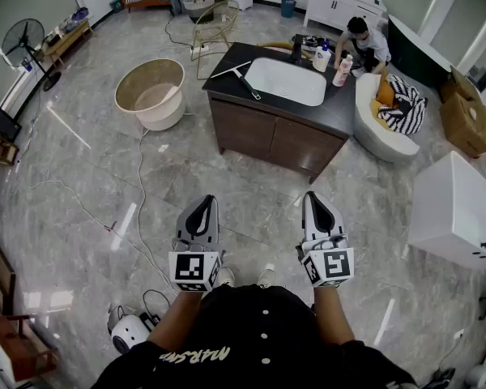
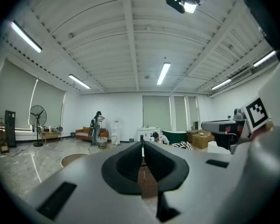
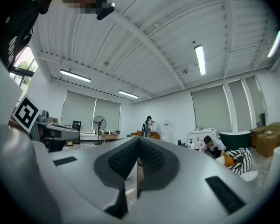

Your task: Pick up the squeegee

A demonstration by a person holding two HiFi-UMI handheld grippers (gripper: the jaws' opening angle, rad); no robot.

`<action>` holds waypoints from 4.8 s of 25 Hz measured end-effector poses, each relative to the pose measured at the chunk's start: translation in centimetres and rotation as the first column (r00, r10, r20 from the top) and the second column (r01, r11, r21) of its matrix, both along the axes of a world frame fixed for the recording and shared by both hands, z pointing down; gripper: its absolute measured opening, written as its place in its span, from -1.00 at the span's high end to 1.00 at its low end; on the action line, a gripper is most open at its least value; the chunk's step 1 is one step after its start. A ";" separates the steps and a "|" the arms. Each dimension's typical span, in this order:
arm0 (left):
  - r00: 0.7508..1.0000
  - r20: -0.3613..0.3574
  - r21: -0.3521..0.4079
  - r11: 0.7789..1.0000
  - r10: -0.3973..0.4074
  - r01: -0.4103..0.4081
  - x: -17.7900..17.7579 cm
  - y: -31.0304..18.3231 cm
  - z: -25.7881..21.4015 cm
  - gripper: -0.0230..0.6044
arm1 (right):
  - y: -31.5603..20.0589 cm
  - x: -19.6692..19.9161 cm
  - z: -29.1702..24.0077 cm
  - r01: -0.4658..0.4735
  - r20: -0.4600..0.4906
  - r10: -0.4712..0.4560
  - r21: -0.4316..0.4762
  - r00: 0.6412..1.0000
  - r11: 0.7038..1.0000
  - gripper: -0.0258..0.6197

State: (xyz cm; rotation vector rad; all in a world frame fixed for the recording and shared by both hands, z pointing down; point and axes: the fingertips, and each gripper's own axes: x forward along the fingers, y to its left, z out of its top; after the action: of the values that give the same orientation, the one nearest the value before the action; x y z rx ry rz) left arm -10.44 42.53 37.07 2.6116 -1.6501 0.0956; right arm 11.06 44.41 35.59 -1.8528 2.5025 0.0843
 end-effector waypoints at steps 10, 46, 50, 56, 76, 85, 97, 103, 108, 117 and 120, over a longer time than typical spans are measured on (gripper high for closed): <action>1.000 -0.003 -0.008 1.000 -0.001 0.001 0.5 -0.3 0.4 0.86 | -0.5 0.3 0.4 0.010 0.005 -0.010 -0.005 1.000 1.000 0.93; 0.999 -0.021 -0.013 0.999 -0.049 0.049 1.9 -14.0 1.8 0.86 | -15.5 2.0 2.1 0.042 0.026 -0.043 0.006 0.999 0.999 0.93; 0.999 -0.030 0.001 0.999 -0.036 0.036 1.3 -18.0 1.6 0.86 | -19.4 2.1 2.3 0.016 0.029 -0.016 -0.004 0.999 1.000 0.93; 0.999 -0.038 0.004 1.000 -0.029 0.029 -0.1 -22.6 1.4 0.86 | -23.6 1.0 1.8 -0.003 0.015 0.003 0.009 1.000 1.000 0.93; 0.998 -0.058 -0.032 0.999 0.022 -0.024 -1.9 -32.6 3.4 0.86 | -33.2 -0.9 4.2 -0.051 0.046 0.054 -0.066 0.997 0.996 0.93; 0.998 -0.055 -0.033 0.999 -0.009 0.007 -1.8 -40.1 3.2 0.86 | -41.5 -0.8 3.7 -0.016 0.046 0.019 -0.053 0.999 0.998 0.93; 0.999 -0.032 -0.019 0.999 -0.034 0.033 2.3 -52.8 1.3 0.86 | -55.0 2.9 2.1 0.035 0.047 -0.033 -0.043 0.998 0.998 0.93; 0.997 -0.026 -0.026 0.997 -0.067 0.066 4.4 -59.4 1.8 0.86 | -61.5 5.0 2.8 0.067 0.021 -0.066 -0.051 0.998 0.996 0.93; 0.994 -0.027 -0.032 0.994 -0.104 0.103 5.5 -63.1 2.1 0.86 | -65.8 5.7 3.4 0.108 -0.018 -0.109 -0.066 0.994 0.992 0.93; 0.992 -0.011 -0.055 0.991 -0.126 0.125 5.2 -66.7 2.6 0.86 | -70.6 5.3 4.6 0.147 -0.045 -0.152 -0.106 0.987 0.983 0.93; 0.994 -0.010 -0.037 0.993 -0.113 0.113 4.5 -68.0 2.0 0.86 | -71.8 4.2 5.1 0.146 -0.057 -0.154 -0.123 0.986 0.982 0.93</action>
State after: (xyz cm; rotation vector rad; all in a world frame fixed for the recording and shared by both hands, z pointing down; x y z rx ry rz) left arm -5.94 -25.42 39.05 2.4813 -1.7703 0.1047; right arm 15.26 -27.40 40.67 -1.7192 2.7398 -0.0060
